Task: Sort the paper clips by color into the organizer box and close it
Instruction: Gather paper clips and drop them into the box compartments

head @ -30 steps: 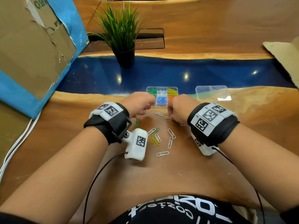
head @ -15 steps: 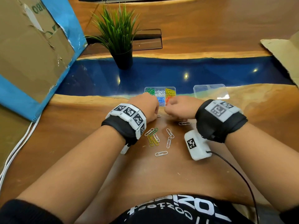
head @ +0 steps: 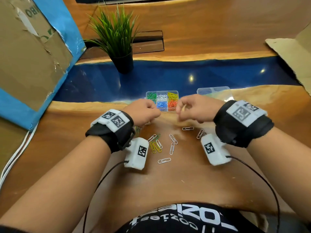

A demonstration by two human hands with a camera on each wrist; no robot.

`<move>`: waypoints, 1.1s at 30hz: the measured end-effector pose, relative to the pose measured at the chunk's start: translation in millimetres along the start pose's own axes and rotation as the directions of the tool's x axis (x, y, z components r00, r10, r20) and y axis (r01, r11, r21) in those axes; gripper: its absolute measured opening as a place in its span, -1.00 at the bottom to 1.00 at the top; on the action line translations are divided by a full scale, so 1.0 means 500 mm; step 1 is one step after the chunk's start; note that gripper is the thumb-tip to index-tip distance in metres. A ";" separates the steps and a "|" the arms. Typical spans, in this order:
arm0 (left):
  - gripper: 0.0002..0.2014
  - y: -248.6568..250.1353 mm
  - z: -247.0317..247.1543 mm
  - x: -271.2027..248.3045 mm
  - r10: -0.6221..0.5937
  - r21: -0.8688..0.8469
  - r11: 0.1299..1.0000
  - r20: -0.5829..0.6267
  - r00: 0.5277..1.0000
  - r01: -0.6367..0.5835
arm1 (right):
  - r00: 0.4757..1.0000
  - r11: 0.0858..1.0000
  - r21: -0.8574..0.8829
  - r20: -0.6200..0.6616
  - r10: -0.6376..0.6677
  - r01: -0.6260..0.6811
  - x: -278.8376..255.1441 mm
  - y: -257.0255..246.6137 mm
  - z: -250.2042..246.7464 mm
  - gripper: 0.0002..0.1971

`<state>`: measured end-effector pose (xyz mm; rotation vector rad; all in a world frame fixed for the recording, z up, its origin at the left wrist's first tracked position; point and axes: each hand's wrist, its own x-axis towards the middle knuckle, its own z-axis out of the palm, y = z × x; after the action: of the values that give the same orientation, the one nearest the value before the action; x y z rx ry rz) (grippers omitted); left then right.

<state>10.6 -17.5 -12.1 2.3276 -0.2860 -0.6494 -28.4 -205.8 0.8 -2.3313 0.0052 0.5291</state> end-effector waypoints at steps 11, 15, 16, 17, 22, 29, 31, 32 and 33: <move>-0.65 -0.047 -0.042 -0.022 -0.073 -0.373 0.926 -0.037 0.997 0.054 | 0.992 0.723 -0.689 0.054 0.113 -0.045 0.003 -0.001 0.031 -0.75; -0.78 -0.044 -0.052 -0.019 -0.116 -0.389 0.917 -0.042 0.992 0.091 | 0.985 0.708 -0.706 0.095 0.147 -0.037 0.006 -0.005 0.037 -0.71; -0.82 -0.039 -0.053 -0.016 -0.136 -0.391 0.914 -0.033 0.990 0.113 | 0.985 0.726 -0.686 0.089 0.151 -0.049 0.008 -0.009 0.036 -0.72; -0.86 -0.033 -0.054 -0.013 -0.158 -0.400 0.906 -0.017 0.987 0.139 | 0.985 0.773 -0.632 0.085 0.149 -0.062 0.009 -0.014 0.033 -0.74; -0.86 0.014 -0.052 0.005 -0.218 -0.511 0.835 0.034 0.975 0.204 | 0.976 0.974 0.082 0.069 0.208 -0.213 0.034 -0.033 0.003 -0.79; -0.70 0.077 -0.053 0.049 -0.284 -0.616 0.749 0.034 0.958 0.244 | 0.947 0.757 0.588 0.053 0.318 -0.287 0.088 -0.076 -0.037 -0.83; -0.63 0.085 -0.050 0.063 -0.306 -0.630 0.735 0.022 0.952 0.250 | 0.937 0.712 0.632 0.069 0.343 -0.307 0.101 -0.086 -0.042 -0.85; -0.61 0.088 -0.048 0.069 -0.315 -0.642 0.725 0.011 0.949 0.248 | 0.932 0.697 0.643 0.076 0.355 -0.318 0.105 -0.090 -0.043 -0.84; -0.59 0.089 -0.047 0.076 -0.321 -0.654 0.717 -0.002 0.947 0.241 | 0.928 0.683 0.653 0.087 0.362 -0.327 0.111 -0.093 -0.043 -0.83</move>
<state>54.1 -51.1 18.7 1.7203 0.3262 -0.6268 37.7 -178.1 24.9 -1.6303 0.5841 0.5404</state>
